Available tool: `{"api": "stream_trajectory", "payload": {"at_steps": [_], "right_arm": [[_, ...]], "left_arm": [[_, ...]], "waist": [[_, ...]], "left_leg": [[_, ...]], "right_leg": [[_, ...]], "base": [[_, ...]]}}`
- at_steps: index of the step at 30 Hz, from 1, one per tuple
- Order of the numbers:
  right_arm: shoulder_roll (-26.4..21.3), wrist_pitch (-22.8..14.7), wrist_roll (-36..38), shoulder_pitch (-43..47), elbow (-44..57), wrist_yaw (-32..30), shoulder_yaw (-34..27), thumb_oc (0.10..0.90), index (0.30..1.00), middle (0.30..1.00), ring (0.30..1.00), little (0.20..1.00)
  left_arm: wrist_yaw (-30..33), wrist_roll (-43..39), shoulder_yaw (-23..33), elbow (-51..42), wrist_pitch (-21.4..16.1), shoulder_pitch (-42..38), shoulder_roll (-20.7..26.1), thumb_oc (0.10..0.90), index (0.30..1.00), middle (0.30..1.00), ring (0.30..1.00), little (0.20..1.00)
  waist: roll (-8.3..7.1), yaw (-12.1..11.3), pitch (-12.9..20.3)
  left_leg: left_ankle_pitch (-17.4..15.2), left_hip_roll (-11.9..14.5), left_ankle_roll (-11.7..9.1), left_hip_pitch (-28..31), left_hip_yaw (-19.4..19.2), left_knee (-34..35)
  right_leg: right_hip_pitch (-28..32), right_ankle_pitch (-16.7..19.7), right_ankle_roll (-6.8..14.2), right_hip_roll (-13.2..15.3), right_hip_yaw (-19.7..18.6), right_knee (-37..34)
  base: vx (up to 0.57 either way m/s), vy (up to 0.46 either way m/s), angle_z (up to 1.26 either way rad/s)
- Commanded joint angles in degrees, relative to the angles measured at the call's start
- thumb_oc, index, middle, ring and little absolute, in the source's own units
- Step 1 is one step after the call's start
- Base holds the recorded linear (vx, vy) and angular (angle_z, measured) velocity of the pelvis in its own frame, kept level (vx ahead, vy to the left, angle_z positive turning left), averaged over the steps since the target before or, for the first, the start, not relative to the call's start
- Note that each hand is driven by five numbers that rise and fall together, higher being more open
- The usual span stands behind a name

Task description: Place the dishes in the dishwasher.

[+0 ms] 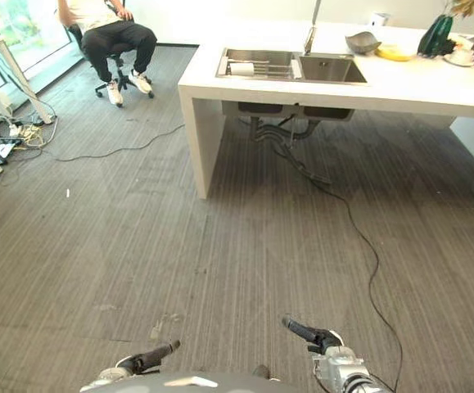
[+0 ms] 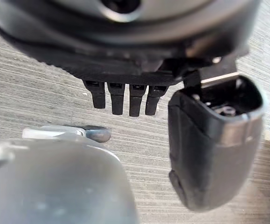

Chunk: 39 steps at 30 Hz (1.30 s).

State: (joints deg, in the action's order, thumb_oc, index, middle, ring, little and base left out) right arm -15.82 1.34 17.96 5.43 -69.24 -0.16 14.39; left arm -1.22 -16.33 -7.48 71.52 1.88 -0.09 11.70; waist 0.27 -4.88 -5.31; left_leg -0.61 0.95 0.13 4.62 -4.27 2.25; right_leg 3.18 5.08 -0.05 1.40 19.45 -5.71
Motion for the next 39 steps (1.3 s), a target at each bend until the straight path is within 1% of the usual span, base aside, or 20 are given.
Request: {"api": "stream_trajectory", "payload": {"at_steps": [1, 5, 9, 12, 17, 26, 32, 33, 36, 37, 38, 39], "right_arm": [[-1.7, -0.9, -1.2, 4.8, -1.3, -0.4, -2.1, 0.800, 0.900, 0.900, 0.900, 0.900], [-1.6, -0.8, -1.4, 4.9, -1.1, -0.3, -1.9, 0.800, 0.900, 0.900, 0.900, 0.900], [-0.7, -1.1, -1.9, 5.9, -0.2, -0.5, -0.6, 0.800, 0.900, 0.900, 0.900, 0.900], [-0.9, -0.9, -3.1, 6.5, -0.3, -0.2, 0.3, 0.800, 0.900, 0.900, 0.900, 0.900], [-1.2, -0.8, -3.3, 7.0, -1.1, 0.1, 0.3, 0.800, 0.900, 0.900, 0.900, 0.900], [-1.3, -2.2, -2.2, 6.8, -0.7, -1.1, -0.4, 0.800, 0.900, 0.900, 0.900, 0.900], [-0.7, -2.3, -1.9, 6.7, -0.7, -0.9, 0.1, 0.800, 0.900, 0.900, 0.900, 0.900], [-0.5, -2.3, -1.9, 6.6, -0.5, -0.8, 0.2, 0.800, 0.900, 0.900, 0.900, 0.900], [-0.3, -2.1, -1.6, 6.2, -0.5, -0.6, 0.1, 0.800, 0.900, 0.900, 0.900, 0.900], [-0.1, -2.0, -1.4, 6.1, -0.6, -0.3, 0.0, 0.800, 0.900, 0.900, 0.900, 0.900], [-0.1, -2.0, -1.4, 6.1, -0.6, -0.3, 0.0, 0.800, 0.900, 0.900, 0.900, 0.900], [-0.2, -1.8, -1.3, 6.2, -0.8, -0.1, 0.1, 0.800, 0.900, 0.900, 0.900, 0.900]], "left_arm": [[0.2, 0.0, 0.1, 2.3, -1.6, -4.5, -0.2, 0.800, 0.900, 0.900, 0.900, 0.900], [0.4, 0.6, 0.1, 1.8, -1.9, -4.8, 0.2, 0.800, 0.900, 0.900, 0.900, 0.900], [1.8, 2.8, -0.8, -0.2, -2.6, -6.5, 2.0, 0.800, 0.900, 0.900, 0.900, 0.900], [1.9, 4.0, -1.3, -0.1, -2.7, -7.3, 2.8, 0.800, 0.900, 0.900, 0.900, 0.900], [2.4, 5.2, -1.6, 0.5, -2.8, -7.8, 2.8, 0.800, 0.900, 0.900, 0.900, 0.900], [5.4, 10.2, -4.6, -2.9, -4.0, -8.5, 2.9, 0.800, 0.900, 0.900, 0.900, 0.900], [6.0, 8.5, -4.0, -3.6, -4.5, -8.7, 2.7, 0.800, 0.900, 0.900, 0.900, 0.900], [5.4, 6.7, -3.2, -2.6, -4.2, -8.3, 2.3, 0.800, 0.900, 0.900, 0.900, 0.900], [4.5, 4.8, -2.4, -1.5, -3.9, -7.9, 1.9, 0.800, 0.900, 0.900, 0.900, 0.900], [3.3, 2.2, -1.4, -0.2, -3.4, -7.6, 1.4, 0.800, 0.900, 0.900, 0.900, 0.900], [3.3, 2.2, -1.4, -0.1, -3.4, -7.6, 1.4, 0.800, 0.900, 0.900, 0.900, 0.900], [2.6, 0.5, -1.0, 0.8, -2.9, -7.4, 1.0, 0.800, 0.900, 0.900, 0.900, 0.900]], "waist": [[0.52, -0.5, -1.6], [0.42, -0.6, -1.6], [0.39, -1.5, -1.4], [0.32, -1.9, -1.4], [0.16, -2.2, -1.1], [0.10, -2.5, -1.0], [-0.01, -2.5, -1.2], [0.00, -2.1, -1.2], [0.07, -1.7, -1.1], [0.13, -1.3, -0.9], [0.14, -1.3, -0.9], [0.23, -1.0, -0.8]], "left_leg": [[-0.4, 0.9, -3.2, -1.2, -1.7, 2.7], [-0.4, 0.9, -3.2, -1.2, -1.4, 2.7], [-0.5, 0.7, -3.0, -1.2, -0.7, 2.7], [-0.7, 0.7, -3.0, -1.1, -0.4, 2.7], [-0.8, 0.7, -3.0, -0.9, -0.3, 2.7], [-0.9, 0.8, -3.1, -0.8, 0.1, 2.7], [-0.7, 1.1, -3.4, -1.0, -0.3, 2.7], [-0.7, 1.2, -3.5, -0.9, -0.5, 2.7], [-0.7, 1.3, -3.6, -0.7, -0.9, 2.7], [-0.8, 1.4, -3.6, -0.5, -1.1, 2.7], [-0.8, 1.4, -3.6, -0.5, -1.1, 2.7], [-0.8, 1.4, -3.6, -0.5, -1.1, 2.7]], "right_leg": [[0.8, -4.2, 9.1, 6.2, 0.2, 0.7], [0.8, -4.2, 9.1, 6.1, 0.2, 0.7], [1.0, -4.2, 9.1, 6.0, 0.2, 0.7], [1.1, -4.2, 9.1, 5.9, 0.1, 0.7], [1.2, -4.3, 9.0, 5.7, 0.0, 0.7], [1.5, -4.8, 9.1, 5.5, 0.3, 0.7], [1.4, -4.8, 9.1, 5.6, 1.0, 0.7], [1.5, -5.0, 9.0, 5.5, 0.9, 0.7], [1.7, -5.1, 8.9, 5.4, 0.9, 0.7], [1.8, -5.2, 8.9, 5.4, 0.6, 0.7], [1.8, -5.2, 8.9, 5.4, 0.6, 0.7], [1.8, -5.1, 8.8, 5.4, 0.5, 0.7]], "base": [[0.00, 0.000, 0.00], [0.01, -0.001, 0.00], [0.03, 0.004, -0.04], [0.00, 0.000, 0.00], [0.02, 0.002, -0.01], [0.01, 0.000, 0.00], [0.00, 0.000, 0.00], [0.00, 0.000, 0.00], [0.01, 0.001, -0.01], [0.02, 0.004, -0.03], [0.02, 0.009, -0.05], [0.01, 0.018, -0.06]]}}
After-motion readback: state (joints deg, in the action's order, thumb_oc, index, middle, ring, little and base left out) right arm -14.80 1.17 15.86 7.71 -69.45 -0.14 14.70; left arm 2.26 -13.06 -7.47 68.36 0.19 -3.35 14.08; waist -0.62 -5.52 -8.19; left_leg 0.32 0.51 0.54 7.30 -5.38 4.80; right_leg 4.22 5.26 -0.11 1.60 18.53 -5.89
